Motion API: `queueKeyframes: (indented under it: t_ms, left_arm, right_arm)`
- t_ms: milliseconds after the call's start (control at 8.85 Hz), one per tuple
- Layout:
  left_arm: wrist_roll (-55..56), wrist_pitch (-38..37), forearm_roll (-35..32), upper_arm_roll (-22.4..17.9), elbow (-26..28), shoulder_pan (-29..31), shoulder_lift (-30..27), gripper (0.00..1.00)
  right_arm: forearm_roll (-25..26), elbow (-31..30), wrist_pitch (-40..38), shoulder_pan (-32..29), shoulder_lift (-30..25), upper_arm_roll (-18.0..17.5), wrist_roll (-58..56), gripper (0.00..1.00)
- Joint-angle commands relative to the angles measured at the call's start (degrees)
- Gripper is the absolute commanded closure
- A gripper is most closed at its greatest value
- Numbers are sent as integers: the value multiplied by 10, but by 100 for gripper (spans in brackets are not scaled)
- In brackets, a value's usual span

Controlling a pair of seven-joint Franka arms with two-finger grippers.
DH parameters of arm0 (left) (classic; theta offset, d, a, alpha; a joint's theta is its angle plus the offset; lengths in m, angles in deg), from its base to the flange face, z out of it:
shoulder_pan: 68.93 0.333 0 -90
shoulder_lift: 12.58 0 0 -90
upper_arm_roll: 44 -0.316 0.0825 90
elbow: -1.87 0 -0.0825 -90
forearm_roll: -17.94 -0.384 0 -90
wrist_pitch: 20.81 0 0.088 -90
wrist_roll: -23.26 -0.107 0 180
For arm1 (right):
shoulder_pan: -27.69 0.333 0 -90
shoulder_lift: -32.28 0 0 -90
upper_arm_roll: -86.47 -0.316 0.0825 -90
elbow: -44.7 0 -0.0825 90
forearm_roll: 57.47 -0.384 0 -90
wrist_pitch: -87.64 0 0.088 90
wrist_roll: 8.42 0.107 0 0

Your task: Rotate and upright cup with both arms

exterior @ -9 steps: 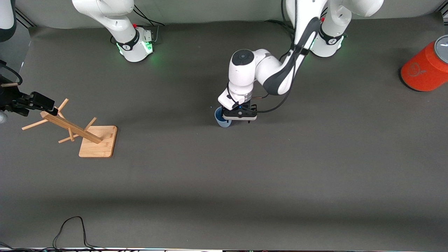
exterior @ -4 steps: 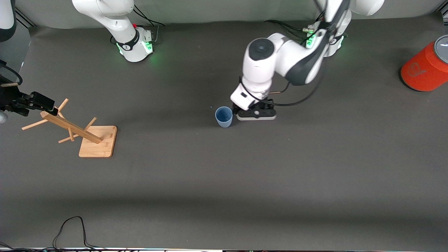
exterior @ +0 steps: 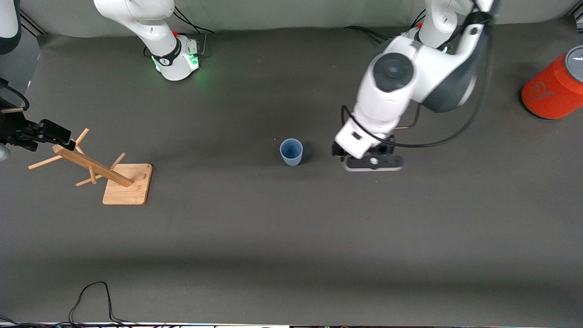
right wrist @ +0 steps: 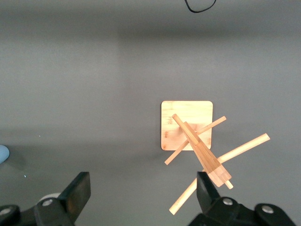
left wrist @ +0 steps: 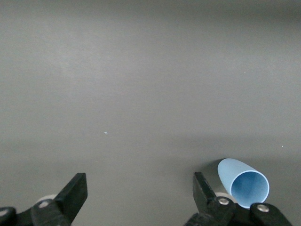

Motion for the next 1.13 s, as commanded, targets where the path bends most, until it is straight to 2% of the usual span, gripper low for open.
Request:
queueKeyframes:
  t_ms: [0, 452, 678, 791, 1017]
  left_arm:
    - [-72, -85, 16, 4, -54, 65, 0, 0]
    - [-183, -190, -3, 2, -49, 173, -47, 0]
    - [-239, -216, -10, 28, -26, 259, -85, 0]
    - [-277, -206, -17, 24, 21, 277, -126, 0]
    - [-283, -154, -34, 6, 139, 278, -220, 0]
  right_arm:
    - [-6, -6, 2, 2, -8, 5, -13, 0]
    - [-6, -7, -18, 0, -10, 5, -7, 0]
    - [-3, -4, -22, -1, -3, 5, -7, 0]
    - [-3, -5, -22, -2, -1, 5, -7, 0]
    - [-3, -6, -25, 1, 0, 5, -6, 0]
